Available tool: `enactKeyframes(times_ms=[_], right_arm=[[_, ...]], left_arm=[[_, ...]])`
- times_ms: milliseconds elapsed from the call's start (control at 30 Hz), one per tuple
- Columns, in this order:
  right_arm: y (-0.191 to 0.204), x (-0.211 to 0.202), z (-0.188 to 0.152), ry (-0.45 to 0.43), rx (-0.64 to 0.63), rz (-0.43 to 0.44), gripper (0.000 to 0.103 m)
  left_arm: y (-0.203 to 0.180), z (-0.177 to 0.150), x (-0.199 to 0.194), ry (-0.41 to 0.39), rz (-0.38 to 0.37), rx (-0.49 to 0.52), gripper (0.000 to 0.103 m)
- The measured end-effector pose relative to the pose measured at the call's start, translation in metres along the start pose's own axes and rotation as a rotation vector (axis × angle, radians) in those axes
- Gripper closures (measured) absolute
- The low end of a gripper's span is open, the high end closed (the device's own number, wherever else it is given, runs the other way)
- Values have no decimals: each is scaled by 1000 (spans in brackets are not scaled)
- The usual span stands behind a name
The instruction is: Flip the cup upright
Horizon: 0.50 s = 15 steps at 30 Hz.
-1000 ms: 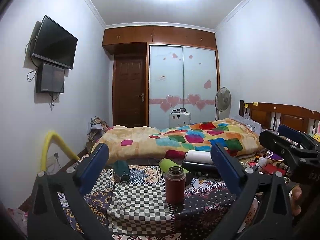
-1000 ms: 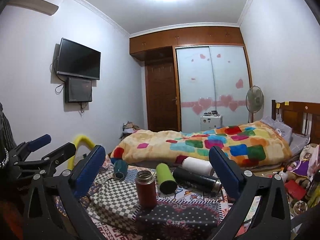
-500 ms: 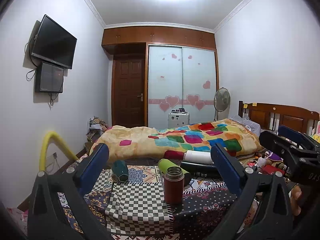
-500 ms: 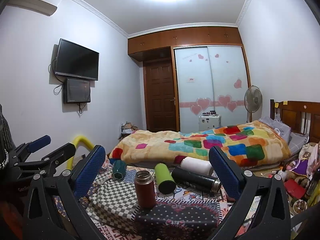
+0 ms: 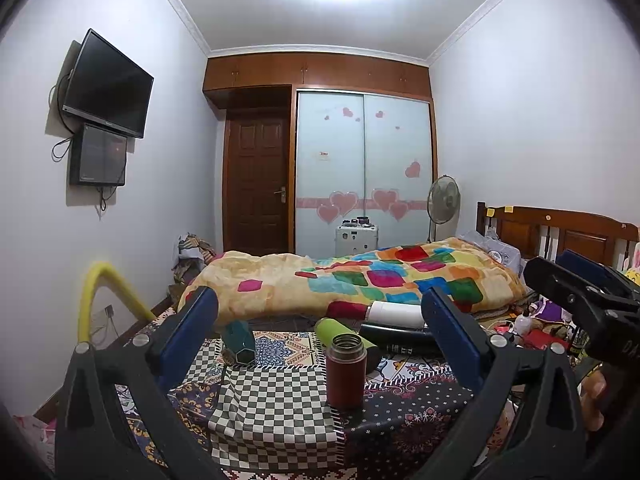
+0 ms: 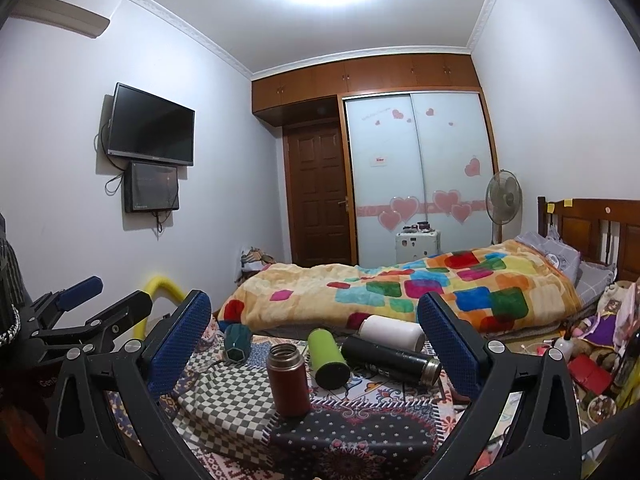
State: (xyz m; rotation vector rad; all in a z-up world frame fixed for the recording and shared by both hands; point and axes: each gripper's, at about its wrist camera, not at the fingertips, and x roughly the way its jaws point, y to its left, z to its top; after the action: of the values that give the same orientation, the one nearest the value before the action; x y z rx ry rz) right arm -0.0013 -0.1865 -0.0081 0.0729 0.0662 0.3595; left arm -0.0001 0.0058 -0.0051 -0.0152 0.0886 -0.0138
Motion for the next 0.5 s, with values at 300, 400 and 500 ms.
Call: enactKeyframes(times_ms=[300, 400, 500], right_arm=[[3, -1, 0, -4, 0, 0, 0], [3, -1, 0, -4, -1, -1, 0], [3, -1, 0, -5, 1, 0, 0]], left_arm=[[-1, 2, 0, -5, 2, 1, 0], [-1, 2, 0, -6, 2, 0, 0], [-2, 2, 1, -5, 2, -2, 0]])
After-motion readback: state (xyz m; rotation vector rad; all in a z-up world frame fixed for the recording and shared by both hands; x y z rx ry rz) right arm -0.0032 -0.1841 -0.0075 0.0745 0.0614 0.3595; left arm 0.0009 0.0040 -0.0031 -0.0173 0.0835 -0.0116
